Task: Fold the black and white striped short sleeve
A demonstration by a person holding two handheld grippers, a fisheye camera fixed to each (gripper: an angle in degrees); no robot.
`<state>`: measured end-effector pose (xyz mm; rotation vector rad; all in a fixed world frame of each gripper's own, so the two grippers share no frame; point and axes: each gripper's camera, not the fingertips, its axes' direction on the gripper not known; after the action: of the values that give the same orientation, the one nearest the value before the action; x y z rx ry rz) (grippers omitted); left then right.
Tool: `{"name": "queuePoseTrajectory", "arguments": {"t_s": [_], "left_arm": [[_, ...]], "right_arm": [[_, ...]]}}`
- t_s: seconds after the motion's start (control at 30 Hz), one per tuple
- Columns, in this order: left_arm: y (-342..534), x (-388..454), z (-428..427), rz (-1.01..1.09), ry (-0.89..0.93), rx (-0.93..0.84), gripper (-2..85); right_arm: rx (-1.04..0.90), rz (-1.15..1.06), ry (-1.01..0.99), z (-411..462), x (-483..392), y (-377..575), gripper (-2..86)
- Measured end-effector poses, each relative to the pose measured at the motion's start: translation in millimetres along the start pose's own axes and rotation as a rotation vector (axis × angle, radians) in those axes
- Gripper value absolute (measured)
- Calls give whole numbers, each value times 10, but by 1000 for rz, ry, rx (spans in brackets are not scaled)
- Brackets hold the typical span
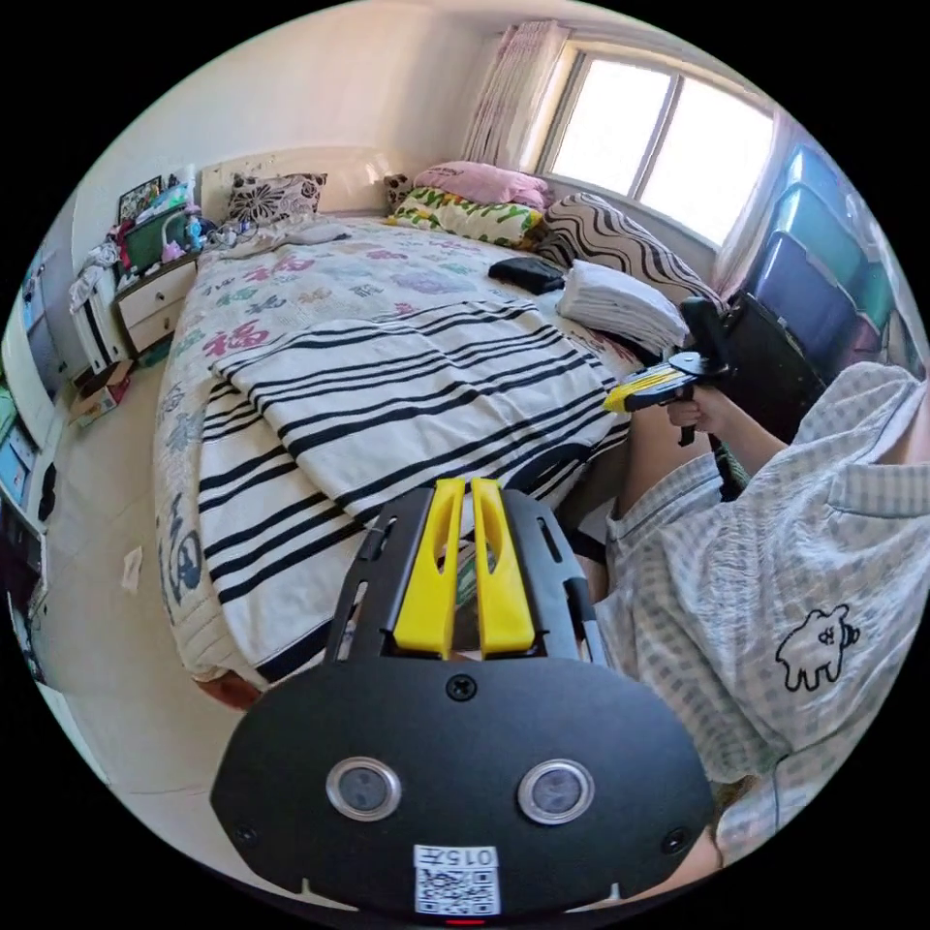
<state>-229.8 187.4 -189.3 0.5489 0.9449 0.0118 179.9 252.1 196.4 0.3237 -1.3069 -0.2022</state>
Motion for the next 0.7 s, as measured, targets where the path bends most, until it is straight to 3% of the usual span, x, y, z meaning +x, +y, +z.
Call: {"name": "queuePoseTrajectory", "arguments": {"t_s": [0.17, 0.27, 0.37, 0.47, 0.6, 0.7], "left_arm": [[-42, -358, -81, -73, 67, -34, -1], [-169, -713, -594, -148, 34, 109, 18], [-390, -1326, -1075, -309, -7, 308, 74], [-682, -1975, -1111, -444, -68, 341, 97], [-931, -2835, -651, -686, 182, 255, 128], [-1017, -3019, -415, -743, 247, 247, 118]], "right_arm": [[13, 75, -98, -55, 306, 77, -6], [166, 202, -81, -458, 646, 98, 6], [340, 328, 103, -821, 1012, 4, 37], [377, 425, 159, -880, 1392, -244, 72], [365, 549, 22, -696, 1823, -548, 102], [318, 588, -29, -525, 1952, -689, 92]]}}
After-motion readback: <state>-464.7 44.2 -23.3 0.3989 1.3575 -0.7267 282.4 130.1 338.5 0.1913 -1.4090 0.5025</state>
